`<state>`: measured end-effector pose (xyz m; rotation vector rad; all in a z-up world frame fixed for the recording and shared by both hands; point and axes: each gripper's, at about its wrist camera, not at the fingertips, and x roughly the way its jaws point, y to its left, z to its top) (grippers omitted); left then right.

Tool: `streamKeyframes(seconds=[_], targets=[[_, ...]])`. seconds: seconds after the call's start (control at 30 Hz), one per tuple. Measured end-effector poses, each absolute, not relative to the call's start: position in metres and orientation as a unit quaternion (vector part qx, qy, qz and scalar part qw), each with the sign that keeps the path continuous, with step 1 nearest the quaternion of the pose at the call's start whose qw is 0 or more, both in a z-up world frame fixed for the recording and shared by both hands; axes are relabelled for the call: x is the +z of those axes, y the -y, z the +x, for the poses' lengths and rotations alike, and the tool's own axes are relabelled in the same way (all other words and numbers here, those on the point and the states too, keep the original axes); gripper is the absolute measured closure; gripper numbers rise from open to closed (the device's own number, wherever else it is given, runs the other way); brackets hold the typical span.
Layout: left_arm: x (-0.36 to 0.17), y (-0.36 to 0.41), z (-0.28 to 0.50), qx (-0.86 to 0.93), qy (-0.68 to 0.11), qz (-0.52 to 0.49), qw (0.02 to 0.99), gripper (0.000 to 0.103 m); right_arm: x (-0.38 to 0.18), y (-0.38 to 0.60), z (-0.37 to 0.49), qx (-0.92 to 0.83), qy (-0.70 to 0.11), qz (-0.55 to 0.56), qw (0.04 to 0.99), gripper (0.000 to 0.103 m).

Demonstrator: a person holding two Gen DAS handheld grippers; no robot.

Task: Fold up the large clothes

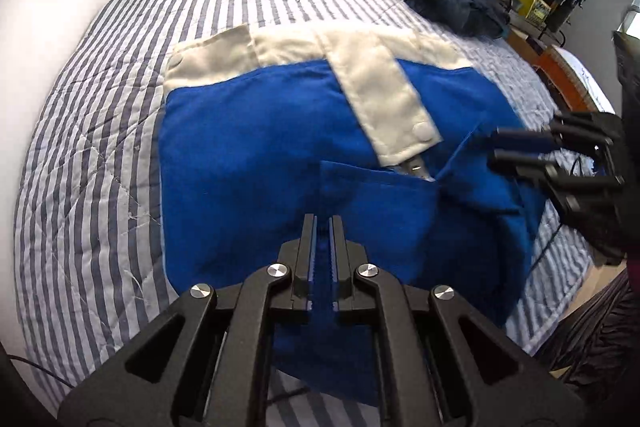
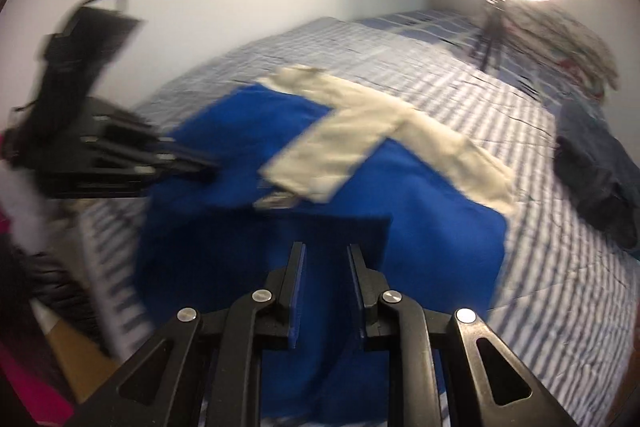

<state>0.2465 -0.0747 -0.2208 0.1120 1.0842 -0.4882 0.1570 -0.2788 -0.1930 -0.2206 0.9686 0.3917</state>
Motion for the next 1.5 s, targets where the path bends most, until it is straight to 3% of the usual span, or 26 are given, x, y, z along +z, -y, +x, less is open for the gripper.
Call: streamKeyframes(seconds=[0.07,0.27,0.37,0.43,0.5,0.53,0.57,0.63,0.9,1.03,1.5], targets=[[-0.226,0.069,0.252,-0.231,-0.521,0.036,0.821,0.098,-0.208,0.287,0.168,0.169,-0.487,-0.096,0.851,0.088],[-0.218,0.067,0.251,-0.227,-0.518,0.037,0.824,0.097,-0.197,0.292,0.165,0.162,-0.482,-0.082,0.857,0.084],[-0.211,0.066,0.250,-0.225,-0.510,0.035,0.829,0.097,-0.182,0.299,0.160,0.139,-0.460,-0.076,0.873,0.072],[-0.204,0.064,0.250,-0.221,-0.505,0.031,0.834,0.096,-0.175,0.305,0.160,0.113,-0.450,-0.074,0.883,0.050],[-0.199,0.062,0.254,-0.213,-0.501,0.025,0.838,0.085,-0.169,0.313,0.159,0.096,-0.436,-0.064,0.892,0.041],[-0.195,0.061,0.256,-0.207,-0.494,0.026,0.844,0.068,-0.167,0.316,0.158,0.091,-0.428,-0.062,0.897,0.040],[-0.193,0.060,0.257,-0.203,-0.487,0.029,0.849,0.059,-0.167,0.319,0.157,0.088,-0.423,-0.062,0.900,0.039],[-0.187,0.058,0.263,-0.188,-0.472,0.037,0.860,0.059,-0.166,0.325,0.159,0.072,-0.412,-0.061,0.906,0.034],[-0.191,0.050,0.280,-0.169,-0.473,0.041,0.864,0.058,-0.174,0.351,0.175,0.061,-0.436,-0.011,0.898,0.035],[-0.204,0.047,0.286,-0.168,-0.488,0.040,0.856,0.059,-0.176,0.353,0.179,0.075,-0.453,0.004,0.888,0.060],[-0.230,0.050,0.293,-0.184,-0.508,0.063,0.839,0.058,-0.212,0.352,0.183,0.100,-0.504,0.017,0.858,0.055]])
